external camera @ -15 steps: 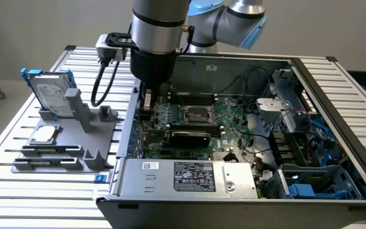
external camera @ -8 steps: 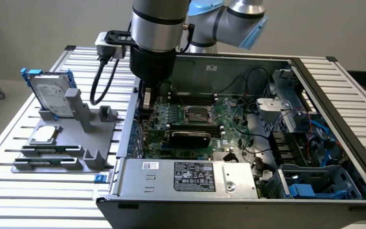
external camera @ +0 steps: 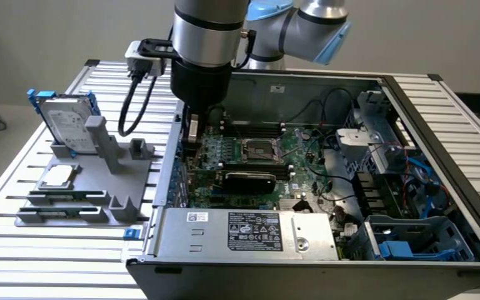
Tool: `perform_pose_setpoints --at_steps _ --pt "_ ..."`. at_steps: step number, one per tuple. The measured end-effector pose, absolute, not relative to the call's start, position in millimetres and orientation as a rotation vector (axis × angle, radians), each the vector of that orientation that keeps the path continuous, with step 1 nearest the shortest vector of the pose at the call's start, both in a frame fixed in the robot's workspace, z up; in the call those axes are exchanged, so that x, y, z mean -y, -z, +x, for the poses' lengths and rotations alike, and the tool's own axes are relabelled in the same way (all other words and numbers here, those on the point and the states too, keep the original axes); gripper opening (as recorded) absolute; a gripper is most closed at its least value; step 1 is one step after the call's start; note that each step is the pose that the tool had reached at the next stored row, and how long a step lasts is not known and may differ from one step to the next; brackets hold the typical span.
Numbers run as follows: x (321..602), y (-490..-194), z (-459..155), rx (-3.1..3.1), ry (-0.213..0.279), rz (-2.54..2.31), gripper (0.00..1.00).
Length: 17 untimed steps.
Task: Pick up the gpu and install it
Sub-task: 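Press down on the gpu until it lock into place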
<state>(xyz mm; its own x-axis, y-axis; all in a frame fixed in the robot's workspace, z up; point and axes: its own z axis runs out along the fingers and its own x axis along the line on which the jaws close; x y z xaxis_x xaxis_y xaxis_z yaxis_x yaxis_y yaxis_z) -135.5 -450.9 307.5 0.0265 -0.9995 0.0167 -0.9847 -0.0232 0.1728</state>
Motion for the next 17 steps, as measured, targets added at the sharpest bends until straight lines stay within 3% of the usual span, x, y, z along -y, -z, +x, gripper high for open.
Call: perform_pose_setpoints --at_steps 11,17 --pt "452.7 -306.3 -135.4 2.063 0.086 2.111 0.11" --pt "453.0 -303.5 -134.1 2.048 0.078 2.121 0.11"
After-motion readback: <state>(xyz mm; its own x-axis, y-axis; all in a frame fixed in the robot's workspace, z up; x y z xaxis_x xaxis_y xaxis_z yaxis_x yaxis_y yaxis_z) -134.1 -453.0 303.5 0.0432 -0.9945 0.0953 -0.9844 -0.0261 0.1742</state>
